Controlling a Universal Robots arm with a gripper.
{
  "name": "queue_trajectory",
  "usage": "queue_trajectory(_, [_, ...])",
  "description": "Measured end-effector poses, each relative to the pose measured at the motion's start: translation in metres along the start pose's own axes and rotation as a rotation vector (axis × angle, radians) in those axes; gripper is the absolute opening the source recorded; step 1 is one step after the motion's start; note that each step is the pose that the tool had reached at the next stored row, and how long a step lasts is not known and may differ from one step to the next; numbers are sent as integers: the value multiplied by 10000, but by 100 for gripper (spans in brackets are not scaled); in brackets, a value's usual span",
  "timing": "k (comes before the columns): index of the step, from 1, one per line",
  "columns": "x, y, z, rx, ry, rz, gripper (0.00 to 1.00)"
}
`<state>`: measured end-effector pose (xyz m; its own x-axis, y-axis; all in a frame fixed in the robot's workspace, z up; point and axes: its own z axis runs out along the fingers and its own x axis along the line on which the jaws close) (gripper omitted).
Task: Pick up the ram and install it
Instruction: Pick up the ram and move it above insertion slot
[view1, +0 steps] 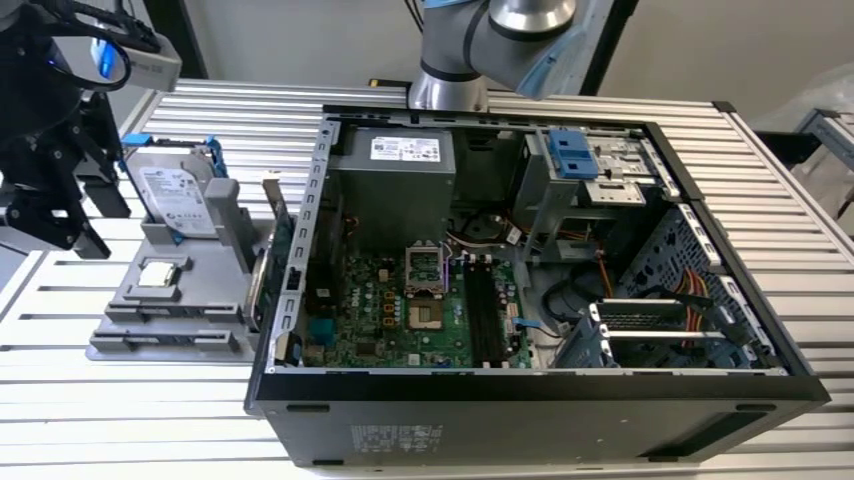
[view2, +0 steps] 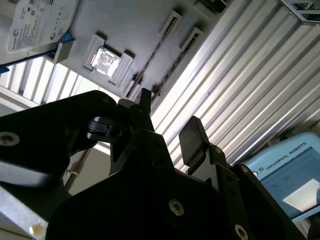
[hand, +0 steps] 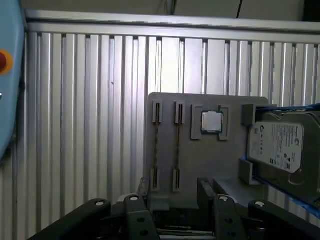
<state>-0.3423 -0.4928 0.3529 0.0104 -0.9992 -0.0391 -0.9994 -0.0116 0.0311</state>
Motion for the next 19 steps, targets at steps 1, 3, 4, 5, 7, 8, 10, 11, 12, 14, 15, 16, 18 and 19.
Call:
queue_trajectory(1, [0,0,5,0,1,0,100])
queue_trajectory(3, [1,0,16,1,0,0,100])
queue_trajectory(4, [0,0,21,1,-1,2,100])
queue_trajectory(5, [1,0,26,1,0,2,100])
queue_trajectory(7, [1,0,35,0,0,1,100])
queue_trajectory(8, [1,0,41,0,0,2,100])
queue_trajectory(10, [2,-2,53,1,-1,0,100])
queue_trajectory(11, [3,-2,59,0,0,-1,100])
queue_trajectory(12, [3,-2,64,0,0,-1,100])
queue_trajectory(14, [4,-3,76,0,0,-1,100])
queue_trajectory(15, [4,-3,83,1,0,-1,100])
queue_trajectory(16, [4,-3,89,0,0,-1,100])
queue_trajectory(18, [4,-2,102,0,0,1,100])
queue_trajectory(19, [4,-3,107,0,0,1,100])
